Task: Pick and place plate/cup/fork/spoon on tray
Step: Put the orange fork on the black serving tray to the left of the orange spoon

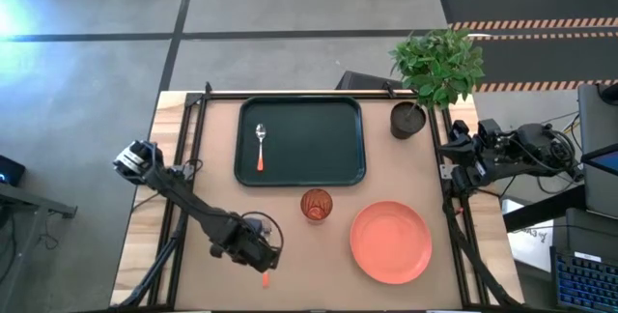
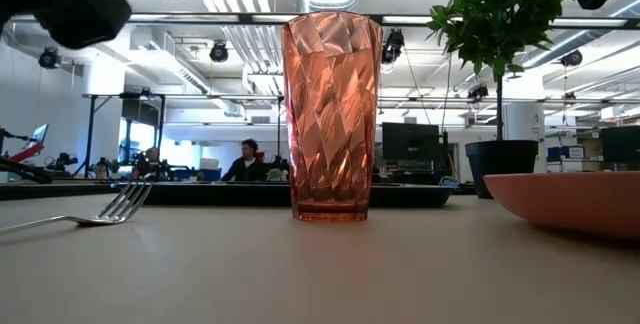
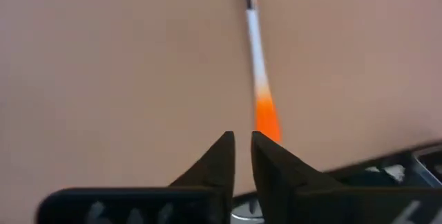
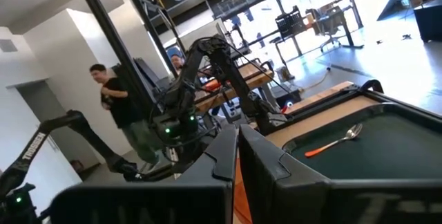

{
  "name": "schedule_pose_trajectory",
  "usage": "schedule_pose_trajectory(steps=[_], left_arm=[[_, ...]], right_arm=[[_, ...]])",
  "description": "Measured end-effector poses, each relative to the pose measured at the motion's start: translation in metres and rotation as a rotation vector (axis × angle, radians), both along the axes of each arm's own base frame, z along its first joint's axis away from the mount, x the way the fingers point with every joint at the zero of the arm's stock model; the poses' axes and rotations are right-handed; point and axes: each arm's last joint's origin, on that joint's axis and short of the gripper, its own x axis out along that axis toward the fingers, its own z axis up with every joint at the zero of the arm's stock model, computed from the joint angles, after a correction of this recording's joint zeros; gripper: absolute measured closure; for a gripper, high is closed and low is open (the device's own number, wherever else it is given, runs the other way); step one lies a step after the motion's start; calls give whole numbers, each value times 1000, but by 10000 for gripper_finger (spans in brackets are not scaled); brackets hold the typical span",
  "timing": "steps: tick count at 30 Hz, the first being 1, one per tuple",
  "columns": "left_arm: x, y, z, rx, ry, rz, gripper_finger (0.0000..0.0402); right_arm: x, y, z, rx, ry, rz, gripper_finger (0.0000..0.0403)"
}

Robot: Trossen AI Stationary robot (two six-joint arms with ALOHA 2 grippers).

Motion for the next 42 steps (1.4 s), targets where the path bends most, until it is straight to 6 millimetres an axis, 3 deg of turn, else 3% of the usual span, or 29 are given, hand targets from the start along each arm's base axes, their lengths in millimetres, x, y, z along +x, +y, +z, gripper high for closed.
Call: schedule_pose_trajectory(steps=[9, 13, 24, 33, 42], left_arm=[[6, 14, -13, 77, 4, 104, 265], [11, 16, -19, 77, 15, 150, 240], [23, 11, -39, 60, 26, 230, 237], [17, 16, -50, 81, 51, 236, 237], [14, 21, -60, 63, 61, 296, 237]], right_arm=[[0, 1, 1, -28, -12, 27, 394], [0, 1, 1, -35, -11, 27, 394], [-1, 1, 3, -35, -24, 26, 394], [-13, -2, 19, -41, -74, 23, 394], [-14, -2, 19, -43, -60, 24, 394]])
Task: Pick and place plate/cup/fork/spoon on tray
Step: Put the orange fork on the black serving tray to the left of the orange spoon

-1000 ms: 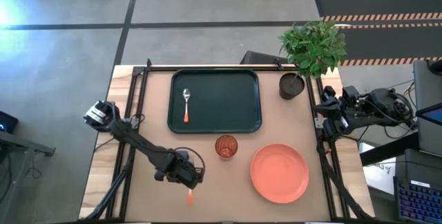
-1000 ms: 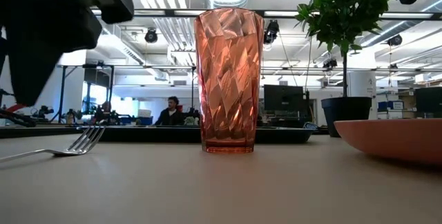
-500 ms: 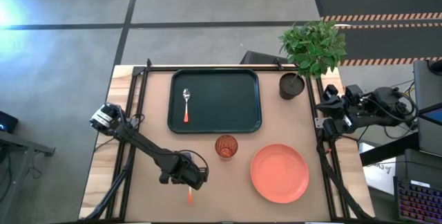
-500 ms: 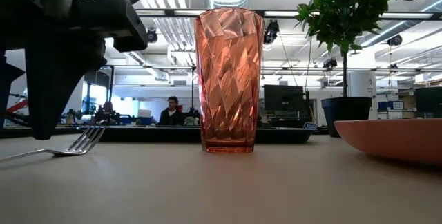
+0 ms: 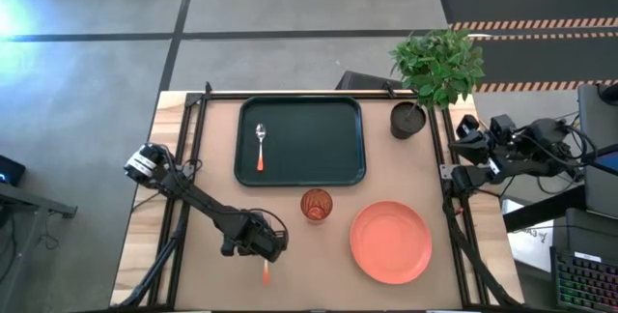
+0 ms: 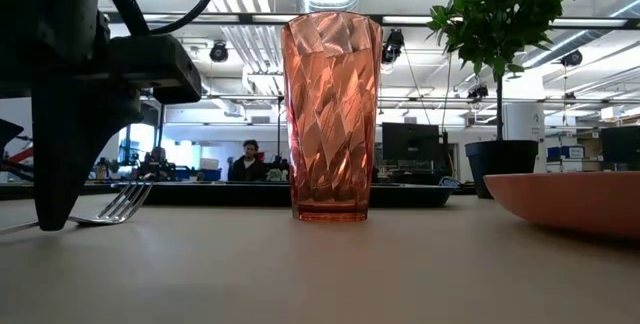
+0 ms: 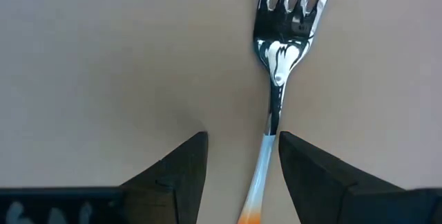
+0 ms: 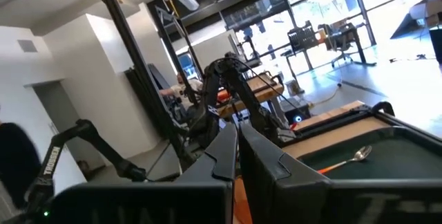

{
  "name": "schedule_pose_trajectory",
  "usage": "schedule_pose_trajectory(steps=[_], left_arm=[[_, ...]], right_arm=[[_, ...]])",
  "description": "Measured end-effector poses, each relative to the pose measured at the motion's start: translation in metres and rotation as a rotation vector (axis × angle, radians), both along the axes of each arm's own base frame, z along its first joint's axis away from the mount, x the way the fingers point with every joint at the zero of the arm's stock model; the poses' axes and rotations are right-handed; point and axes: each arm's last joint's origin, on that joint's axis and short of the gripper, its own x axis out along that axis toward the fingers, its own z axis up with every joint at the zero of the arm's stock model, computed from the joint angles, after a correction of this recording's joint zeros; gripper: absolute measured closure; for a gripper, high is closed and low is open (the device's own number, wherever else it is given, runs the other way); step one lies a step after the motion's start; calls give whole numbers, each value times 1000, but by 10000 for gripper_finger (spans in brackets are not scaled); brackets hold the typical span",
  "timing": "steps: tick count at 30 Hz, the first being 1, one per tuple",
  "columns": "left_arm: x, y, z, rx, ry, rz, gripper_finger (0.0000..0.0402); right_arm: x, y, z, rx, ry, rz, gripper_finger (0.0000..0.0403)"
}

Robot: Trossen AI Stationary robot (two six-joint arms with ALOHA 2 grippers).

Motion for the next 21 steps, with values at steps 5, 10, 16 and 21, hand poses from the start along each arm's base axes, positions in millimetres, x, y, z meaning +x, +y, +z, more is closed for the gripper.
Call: schedule_pose_trajectory(steps=[5, 10, 16, 21], left_arm=[[-3, 2, -5, 6, 11, 2, 244], [-9, 5, -15, 3, 21, 0, 309], [-15, 8, -25, -3, 23, -8, 393], [-17, 9, -27, -8, 27, -33, 399]], right_arm=[[0, 0, 0, 2, -2, 0, 394], [0, 0, 0, 8, -2, 1, 394], [0, 0, 0, 12, -2, 1, 394], [0, 0, 0, 12, -2, 1, 394]])
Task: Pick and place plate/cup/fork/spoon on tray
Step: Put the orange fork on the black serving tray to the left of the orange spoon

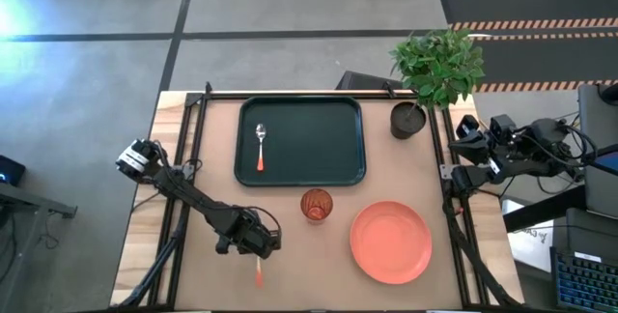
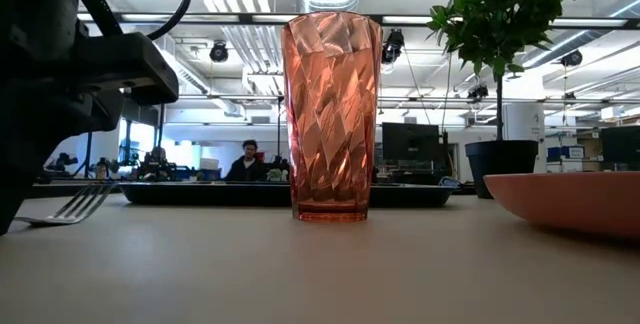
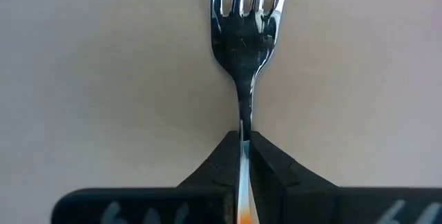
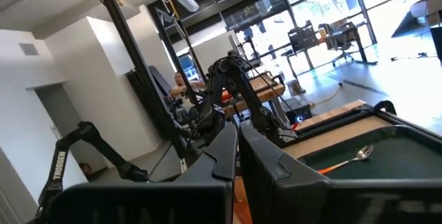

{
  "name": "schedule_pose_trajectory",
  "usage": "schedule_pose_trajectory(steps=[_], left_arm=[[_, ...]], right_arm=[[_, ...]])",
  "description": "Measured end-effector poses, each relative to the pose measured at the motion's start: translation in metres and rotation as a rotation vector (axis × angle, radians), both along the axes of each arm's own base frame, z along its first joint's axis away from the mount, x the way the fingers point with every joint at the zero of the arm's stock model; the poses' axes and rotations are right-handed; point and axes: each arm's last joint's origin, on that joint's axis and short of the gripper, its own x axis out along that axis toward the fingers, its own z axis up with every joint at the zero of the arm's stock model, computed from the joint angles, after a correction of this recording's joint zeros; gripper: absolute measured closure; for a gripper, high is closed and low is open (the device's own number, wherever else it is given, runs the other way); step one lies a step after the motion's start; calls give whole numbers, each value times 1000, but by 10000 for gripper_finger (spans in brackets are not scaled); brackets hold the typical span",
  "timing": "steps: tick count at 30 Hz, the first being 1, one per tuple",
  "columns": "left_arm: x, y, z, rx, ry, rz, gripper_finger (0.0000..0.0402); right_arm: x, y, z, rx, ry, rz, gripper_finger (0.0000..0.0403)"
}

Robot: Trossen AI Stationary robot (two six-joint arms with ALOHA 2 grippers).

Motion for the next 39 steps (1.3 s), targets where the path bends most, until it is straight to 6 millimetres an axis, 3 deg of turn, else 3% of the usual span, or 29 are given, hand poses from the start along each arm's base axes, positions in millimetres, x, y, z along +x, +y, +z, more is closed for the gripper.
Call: schedule_pose_trajectory(steps=[6, 9, 14, 19, 23, 33, 39], left_arm=[[2, -1, 13, -10, -26, -5, 400], [-1, 4, 33, 55, -64, 10, 400], [-20, 37, 79, 273, -70, 70, 401], [-34, 86, 116, 361, -36, 15, 401], [-43, 130, 127, 409, 5, -32, 401], [-34, 234, 133, 533, -95, -136, 401], [-45, 265, 126, 509, -58, -142, 401]], right_arm=[[0, 0, 0, 0, 0, 0, 394], [0, 0, 0, 0, 0, 0, 394], [0, 0, 0, 0, 0, 0, 394], [0, 0, 0, 0, 1, -8, 394], [0, 0, 0, 0, 1, -9, 394], [0, -1, 0, 4, 2, -30, 394], [0, -1, 0, 5, 3, -37, 394]])
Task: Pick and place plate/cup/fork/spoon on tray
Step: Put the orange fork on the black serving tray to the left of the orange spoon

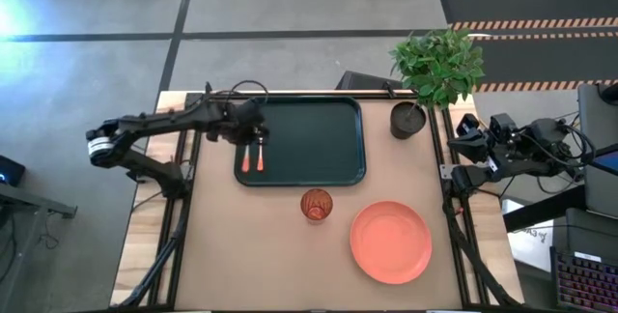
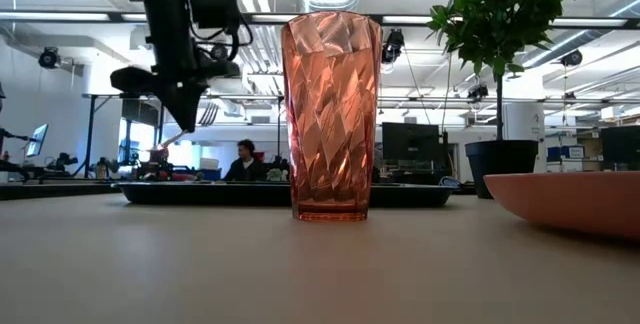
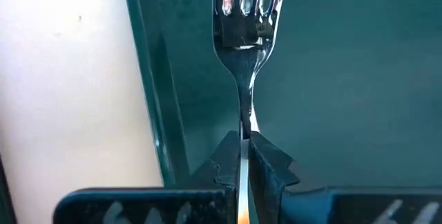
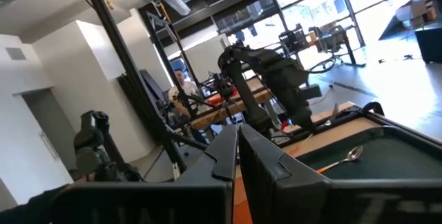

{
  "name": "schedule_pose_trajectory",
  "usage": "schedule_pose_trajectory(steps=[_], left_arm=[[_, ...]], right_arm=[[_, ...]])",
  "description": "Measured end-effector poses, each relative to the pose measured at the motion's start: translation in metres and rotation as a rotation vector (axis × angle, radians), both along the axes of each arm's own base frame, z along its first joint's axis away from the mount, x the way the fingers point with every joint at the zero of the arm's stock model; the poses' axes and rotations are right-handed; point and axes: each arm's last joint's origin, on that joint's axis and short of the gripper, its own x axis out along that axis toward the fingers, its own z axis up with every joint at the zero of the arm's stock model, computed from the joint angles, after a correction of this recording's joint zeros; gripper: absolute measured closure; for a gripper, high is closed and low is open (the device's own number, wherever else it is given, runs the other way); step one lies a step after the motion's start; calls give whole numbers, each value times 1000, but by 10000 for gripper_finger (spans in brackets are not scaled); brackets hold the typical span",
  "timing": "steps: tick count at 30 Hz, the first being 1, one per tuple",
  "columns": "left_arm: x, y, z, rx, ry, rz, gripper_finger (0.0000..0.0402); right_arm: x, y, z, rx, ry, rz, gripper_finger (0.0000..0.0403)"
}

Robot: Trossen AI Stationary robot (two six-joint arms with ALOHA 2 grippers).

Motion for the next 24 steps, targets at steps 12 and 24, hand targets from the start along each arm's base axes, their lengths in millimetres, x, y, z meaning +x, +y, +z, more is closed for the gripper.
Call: schedule_pose_trajectory(steps=[12, 24], left_arm=[[3, 17, -48, -78, -6, 5, 402], [-5, 25, -68, -61, -75, 69, 402]], right_arm=[[0, -1, 0, 28, 2, -21, 394], [0, -1, -1, 54, 9, -17, 394]])
